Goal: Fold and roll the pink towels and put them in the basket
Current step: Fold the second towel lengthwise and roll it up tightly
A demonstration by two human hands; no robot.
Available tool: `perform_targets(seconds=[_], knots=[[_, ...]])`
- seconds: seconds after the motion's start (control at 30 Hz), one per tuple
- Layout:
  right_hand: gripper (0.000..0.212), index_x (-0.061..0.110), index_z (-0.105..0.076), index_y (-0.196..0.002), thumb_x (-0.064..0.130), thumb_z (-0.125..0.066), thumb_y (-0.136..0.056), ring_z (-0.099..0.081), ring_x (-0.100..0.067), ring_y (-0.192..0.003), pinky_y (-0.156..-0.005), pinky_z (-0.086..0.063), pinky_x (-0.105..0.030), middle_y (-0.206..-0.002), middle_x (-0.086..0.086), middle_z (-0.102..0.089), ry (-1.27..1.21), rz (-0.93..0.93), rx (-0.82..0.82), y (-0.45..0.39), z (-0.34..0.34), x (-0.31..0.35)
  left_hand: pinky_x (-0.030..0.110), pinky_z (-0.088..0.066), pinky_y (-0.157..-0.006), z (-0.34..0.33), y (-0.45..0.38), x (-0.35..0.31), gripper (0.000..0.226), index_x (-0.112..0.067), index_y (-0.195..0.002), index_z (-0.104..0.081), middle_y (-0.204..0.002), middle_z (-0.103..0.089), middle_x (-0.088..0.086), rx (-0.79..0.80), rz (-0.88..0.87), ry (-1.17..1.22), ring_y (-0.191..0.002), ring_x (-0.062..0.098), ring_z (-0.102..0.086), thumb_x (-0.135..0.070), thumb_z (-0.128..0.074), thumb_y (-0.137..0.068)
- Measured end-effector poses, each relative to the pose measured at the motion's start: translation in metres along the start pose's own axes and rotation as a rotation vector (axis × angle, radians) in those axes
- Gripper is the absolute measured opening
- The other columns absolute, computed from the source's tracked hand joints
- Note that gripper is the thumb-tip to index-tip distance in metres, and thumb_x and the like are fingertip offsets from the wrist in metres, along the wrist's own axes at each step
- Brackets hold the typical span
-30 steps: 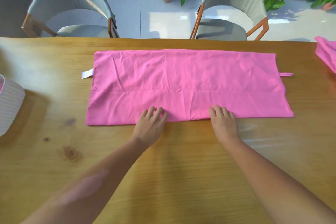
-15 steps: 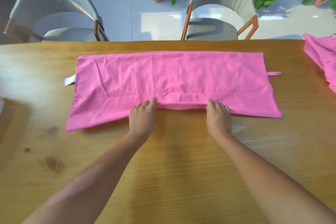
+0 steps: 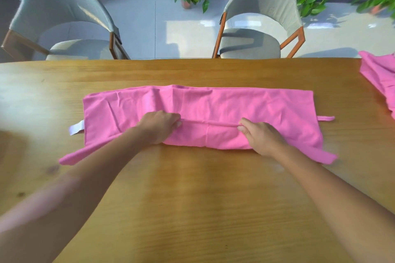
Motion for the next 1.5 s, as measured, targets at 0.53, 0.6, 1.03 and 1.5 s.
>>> perform_targets(seconds=[0.53, 0.6, 1.03, 1.5], knots=[[0.028, 0.022, -0.044, -0.098, 0.046, -0.031, -0.106, -0.057, -0.032, -0.069, -0.061, -0.042, -0.038, -0.08, -0.011, -0.065, 0.117, -0.105, -0.153, -0.141, 0.029, -0.039, 0.038, -0.046, -0.067, 0.026, -0.135, 0.041, 0.029, -0.021, -0.093, -0.045, -0.079, -0.054, 0.003, -0.131, 0.017, -0.04, -0.082, 0.031, -0.059, -0.039, -0.029, -0.109], [0.028, 0.021, -0.046, -0.099, 0.046, -0.034, -0.106, -0.054, -0.031, -0.068, -0.062, -0.044, -0.038, -0.081, -0.011, -0.065, 0.124, -0.119, -0.142, -0.148, 0.024, -0.042, 0.038, -0.047, -0.065, 0.025, -0.145, 0.044, 0.029, -0.02, -0.094, -0.046, -0.071, -0.047, 0.001, -0.121, 0.015, -0.065, -0.081, 0.032, -0.061, -0.041, -0.031, -0.109], [0.026, 0.012, -0.058, -0.114, 0.031, -0.056, -0.097, -0.054, -0.032, -0.104, -0.088, -0.043, -0.044, -0.115, -0.01, -0.061, 0.176, -0.128, -0.492, -0.118, 0.009, 0.014, 0.043, -0.045, -0.083, 0.028, -0.061, 0.057, 0.031, -0.012, -0.112, -0.054, -0.112, -0.058, 0.01, -0.657, 0.083, 0.102, -0.096, 0.031, -0.053, -0.041, -0.052, -0.1], [0.046, 0.001, -0.053, -0.135, 0.003, -0.054, -0.089, -0.056, -0.035, -0.122, -0.097, -0.044, -0.046, -0.137, -0.018, -0.057, 0.421, -0.015, -0.191, -0.065, -0.048, 0.114, 0.044, -0.037, -0.079, -0.065, 0.079, 0.098, 0.047, -0.013, -0.122, -0.061, -0.119, -0.052, 0.01, -0.714, 0.153, -0.175, -0.097, 0.033, -0.05, -0.004, -0.073, -0.077]])
Point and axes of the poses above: each hand's wrist, its own y-axis away from the middle knuckle, its own z-axis out of the back of the hand, x = y × z, the point moved 3 cm from there along -y, towards the middle knuckle
